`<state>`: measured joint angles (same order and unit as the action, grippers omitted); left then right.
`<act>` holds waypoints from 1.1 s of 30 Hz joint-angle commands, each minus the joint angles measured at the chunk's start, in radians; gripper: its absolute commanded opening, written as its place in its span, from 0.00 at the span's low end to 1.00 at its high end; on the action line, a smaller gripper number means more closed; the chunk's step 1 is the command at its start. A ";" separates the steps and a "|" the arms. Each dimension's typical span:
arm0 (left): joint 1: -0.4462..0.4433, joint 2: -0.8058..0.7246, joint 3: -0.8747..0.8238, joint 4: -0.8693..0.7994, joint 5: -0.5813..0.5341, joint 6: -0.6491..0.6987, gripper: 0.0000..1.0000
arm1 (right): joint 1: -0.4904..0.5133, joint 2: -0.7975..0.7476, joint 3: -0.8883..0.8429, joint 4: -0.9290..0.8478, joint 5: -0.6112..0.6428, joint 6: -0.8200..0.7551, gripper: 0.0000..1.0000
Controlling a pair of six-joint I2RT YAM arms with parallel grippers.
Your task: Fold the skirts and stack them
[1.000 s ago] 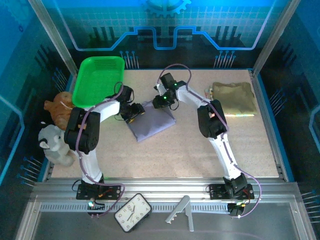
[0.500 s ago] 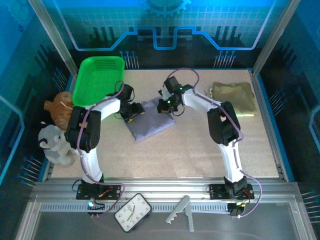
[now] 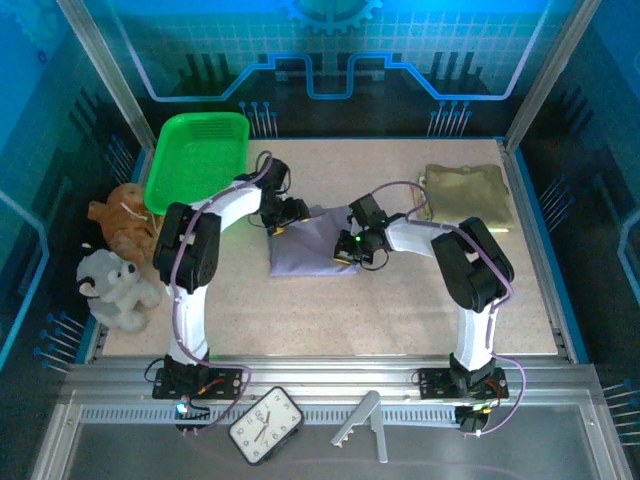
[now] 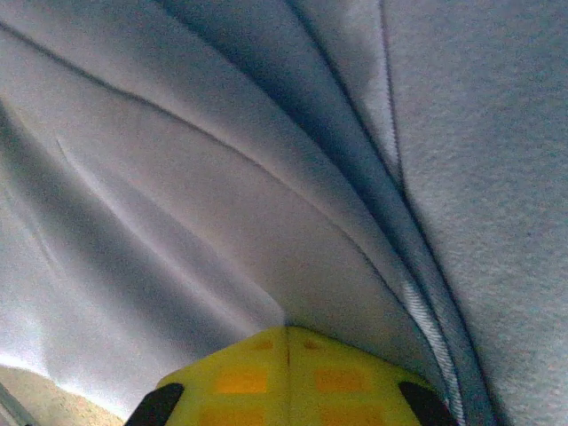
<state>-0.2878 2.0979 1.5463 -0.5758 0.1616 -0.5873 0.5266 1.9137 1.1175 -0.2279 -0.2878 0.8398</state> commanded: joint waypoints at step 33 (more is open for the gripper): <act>-0.026 -0.310 -0.378 0.156 0.127 -0.186 0.99 | -0.037 -0.193 0.025 -0.076 0.127 0.006 0.65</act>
<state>-0.3126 1.8389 1.1339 -0.3172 0.3367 -0.8288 0.5068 1.8153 1.1240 -0.2470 -0.2287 0.8959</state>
